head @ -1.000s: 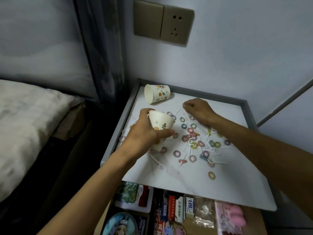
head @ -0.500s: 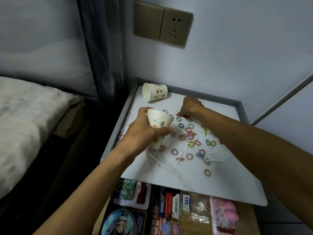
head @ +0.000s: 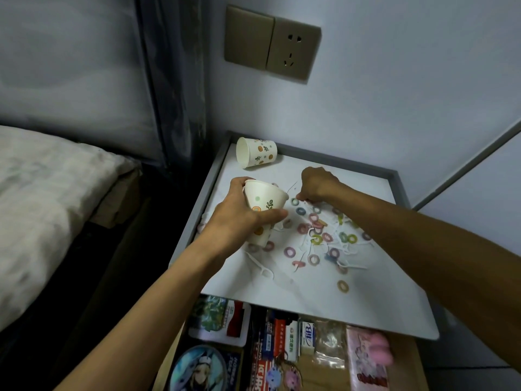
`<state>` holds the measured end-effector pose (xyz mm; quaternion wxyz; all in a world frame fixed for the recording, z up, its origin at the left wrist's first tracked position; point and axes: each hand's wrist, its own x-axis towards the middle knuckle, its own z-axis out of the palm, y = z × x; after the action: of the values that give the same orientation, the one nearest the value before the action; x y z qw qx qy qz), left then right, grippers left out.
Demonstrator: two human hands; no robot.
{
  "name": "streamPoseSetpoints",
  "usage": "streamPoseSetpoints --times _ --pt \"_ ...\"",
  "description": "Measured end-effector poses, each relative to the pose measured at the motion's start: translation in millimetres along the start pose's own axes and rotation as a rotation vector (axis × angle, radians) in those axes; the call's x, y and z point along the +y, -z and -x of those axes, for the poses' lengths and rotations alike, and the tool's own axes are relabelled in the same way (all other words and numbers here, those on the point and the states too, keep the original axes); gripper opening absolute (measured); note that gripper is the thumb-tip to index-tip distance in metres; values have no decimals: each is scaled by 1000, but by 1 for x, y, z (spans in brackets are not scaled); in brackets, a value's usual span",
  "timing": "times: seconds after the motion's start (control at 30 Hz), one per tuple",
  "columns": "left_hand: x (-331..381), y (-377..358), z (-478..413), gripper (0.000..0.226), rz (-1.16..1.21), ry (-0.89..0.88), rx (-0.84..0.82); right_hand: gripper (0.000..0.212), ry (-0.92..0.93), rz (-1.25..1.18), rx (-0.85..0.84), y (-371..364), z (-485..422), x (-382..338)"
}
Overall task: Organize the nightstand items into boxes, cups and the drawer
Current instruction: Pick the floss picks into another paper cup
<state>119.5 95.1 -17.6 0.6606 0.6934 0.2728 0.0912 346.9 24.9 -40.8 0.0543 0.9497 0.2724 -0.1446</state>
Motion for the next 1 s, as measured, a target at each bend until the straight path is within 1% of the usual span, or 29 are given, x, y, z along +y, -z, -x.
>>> streamPoseSetpoints --times 0.1,0.23,0.3,0.4,0.43,0.57,0.67,0.73,0.8,0.87,0.9,1.0 --pt "1 0 1 70 -19 -5 1 12 37 39 -26 -4 1 -1" --pt "2 1 1 70 -16 -10 4 9 78 9 -58 -6 -2 5" --pt "3 2 2 69 -9 -13 5 13 93 -39 -32 -6 -3 9" --pt "4 3 2 69 -3 -12 15 27 102 -148 28 -6 -6 14" --pt "5 3 2 70 -4 -12 17 27 109 -182 52 -4 -7 16" --pt "6 4 1 69 -2 -8 15 9 196 -348 159 6 -8 14" --pt "7 6 2 66 5 -8 13 13 271 -430 209 20 -13 9" --pt "7 7 2 65 22 -7 9 17 359 -340 198 25 -20 10" --pt "7 9 2 63 32 -12 16 20 473 -159 153 24 -26 12" --pt "8 10 1 65 24 -17 20 22 547 -5 125 17 -28 15" --pt "8 11 1 66 17 -21 21 22 569 21 129 14 -29 17" --pt "9 13 0 65 15 -30 24 20 581 -49 137 6 -30 21"
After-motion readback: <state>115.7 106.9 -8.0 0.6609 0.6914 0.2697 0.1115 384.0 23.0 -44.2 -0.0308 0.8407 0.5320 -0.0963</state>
